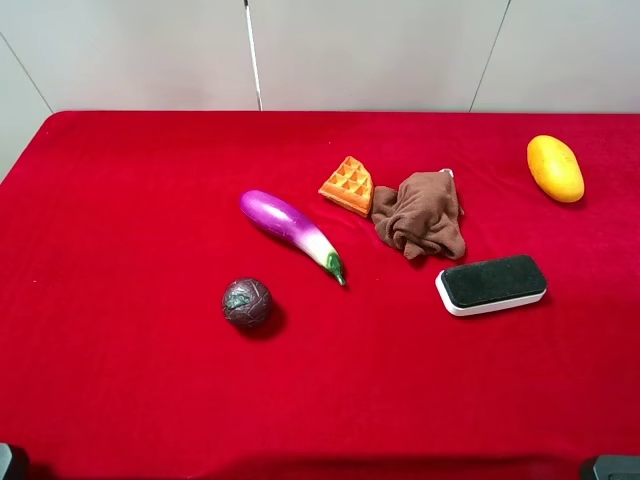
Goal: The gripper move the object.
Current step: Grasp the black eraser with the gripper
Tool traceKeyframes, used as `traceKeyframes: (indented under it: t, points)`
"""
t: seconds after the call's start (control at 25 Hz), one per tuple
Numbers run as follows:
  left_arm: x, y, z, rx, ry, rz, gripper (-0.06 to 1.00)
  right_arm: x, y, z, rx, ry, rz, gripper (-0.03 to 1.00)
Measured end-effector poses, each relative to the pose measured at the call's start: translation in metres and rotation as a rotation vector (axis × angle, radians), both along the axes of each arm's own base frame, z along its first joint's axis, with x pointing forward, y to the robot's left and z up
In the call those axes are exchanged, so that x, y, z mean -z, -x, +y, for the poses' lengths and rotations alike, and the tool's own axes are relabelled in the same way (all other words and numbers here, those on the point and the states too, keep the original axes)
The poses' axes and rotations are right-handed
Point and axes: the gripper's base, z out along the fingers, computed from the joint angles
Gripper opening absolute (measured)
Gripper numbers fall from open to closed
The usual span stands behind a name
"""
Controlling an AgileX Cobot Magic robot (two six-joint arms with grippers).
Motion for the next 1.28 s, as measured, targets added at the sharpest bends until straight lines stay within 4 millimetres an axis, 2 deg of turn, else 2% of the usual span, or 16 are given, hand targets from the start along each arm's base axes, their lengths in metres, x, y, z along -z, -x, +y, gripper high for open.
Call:
traceKeyframes:
  t: [0.36, 0.72, 1.28]
  points:
    - [-0.012, -0.043, -0.012, 0.054, -0.005, 0.060, 0.99, 0.000, 0.000, 0.000, 0.000, 0.000, 0.000, 0.63]
    - [-0.008, -0.092, -0.025, 0.128, -0.038, 0.133, 0.99, 0.000, 0.000, 0.000, 0.000, 0.000, 0.000, 0.63]
    - [0.009, -0.156, -0.072, 0.323, -0.043, 0.089, 0.98, 0.000, 0.000, 0.000, 0.000, 0.000, 0.000, 0.63]
